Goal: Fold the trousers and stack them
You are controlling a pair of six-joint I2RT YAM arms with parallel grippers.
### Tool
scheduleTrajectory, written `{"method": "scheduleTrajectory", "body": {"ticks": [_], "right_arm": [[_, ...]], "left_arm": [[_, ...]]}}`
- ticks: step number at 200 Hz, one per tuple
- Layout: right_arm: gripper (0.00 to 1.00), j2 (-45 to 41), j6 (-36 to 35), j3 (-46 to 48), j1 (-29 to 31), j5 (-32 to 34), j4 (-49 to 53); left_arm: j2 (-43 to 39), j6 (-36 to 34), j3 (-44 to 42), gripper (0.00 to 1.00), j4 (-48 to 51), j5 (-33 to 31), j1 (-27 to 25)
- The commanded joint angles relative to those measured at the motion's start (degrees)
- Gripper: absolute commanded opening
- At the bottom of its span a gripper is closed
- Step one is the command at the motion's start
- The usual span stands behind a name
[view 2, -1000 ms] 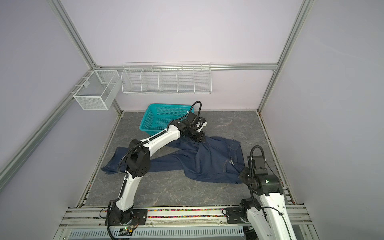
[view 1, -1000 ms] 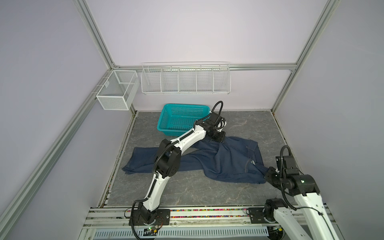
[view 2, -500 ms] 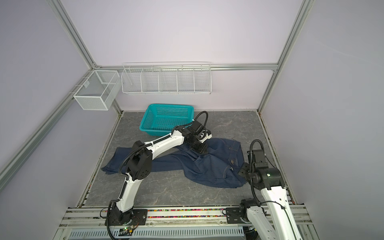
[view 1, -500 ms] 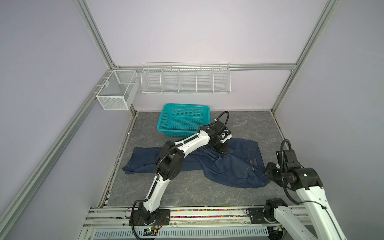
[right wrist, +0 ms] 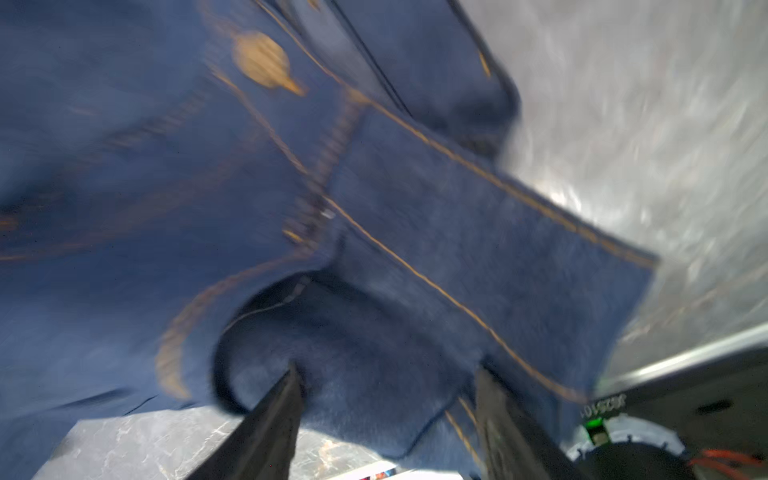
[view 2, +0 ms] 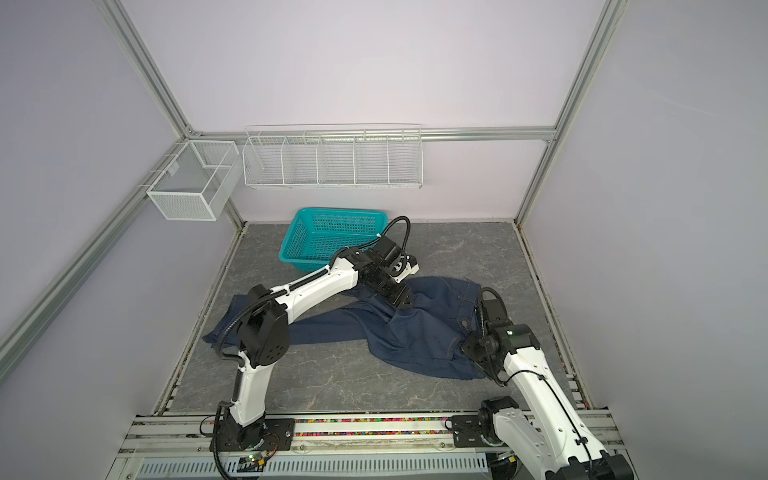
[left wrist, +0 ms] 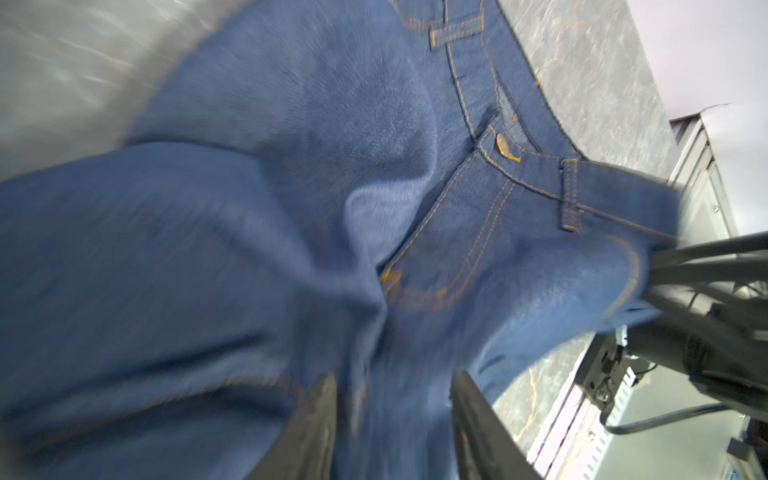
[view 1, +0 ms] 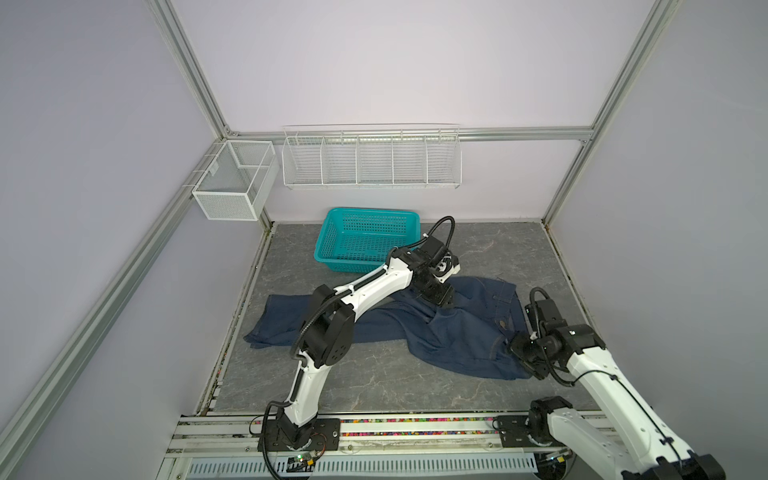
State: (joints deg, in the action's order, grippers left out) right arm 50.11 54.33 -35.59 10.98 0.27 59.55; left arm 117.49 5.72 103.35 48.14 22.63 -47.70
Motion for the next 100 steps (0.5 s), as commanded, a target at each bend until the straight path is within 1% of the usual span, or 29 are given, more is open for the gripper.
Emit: {"method": "scheduleTrajectory", "body": {"ticks": [1, 14, 31, 48, 63, 90, 95, 100], "right_arm": [[0.66, -3.7, 12.0, 3.8, 0.4, 0.2, 2.4], [0.61, -4.2, 12.6, 4.8, 0.4, 2.2, 1.8], [0.55, -2.4, 13.3, 6.7, 0.4, 3.2, 1.2], [0.55, -1.6, 14.7, 9.0, 0.4, 3.5, -0.4], [0.56, -1.1, 14.8, 8.8, 0.4, 4.7, -2.3], [0.6, 3.2, 13.0, 7.4, 0.4, 5.4, -4.3], [0.59, 4.1, 12.7, 7.2, 0.4, 6.1, -4.3], [0.55, 4.9, 12.6, 6.9, 0.4, 6.8, -5.7]], "left_arm": [[-6.6, 1.4, -3.0, 0.49, 0.8, -3.9, 1.5], [-9.7, 2.5, -6.0, 0.5, 0.3, -5.4, 2.3], [-13.8, 4.3, -10.5, 0.52, 0.0, -8.5, 4.1], [-18.3, 6.3, -15.6, 0.54, -0.1, -12.1, 6.6], [-22.9, 8.7, -20.7, 0.55, -0.7, -15.7, 9.4], [-31.1, 14.2, -30.2, 0.56, -2.9, -19.9, 15.2], [-32.6, 15.6, -31.8, 0.56, -2.8, -21.5, 16.1], [-34.0, 17.0, -33.1, 0.56, -2.6, -23.4, 16.8]]}}
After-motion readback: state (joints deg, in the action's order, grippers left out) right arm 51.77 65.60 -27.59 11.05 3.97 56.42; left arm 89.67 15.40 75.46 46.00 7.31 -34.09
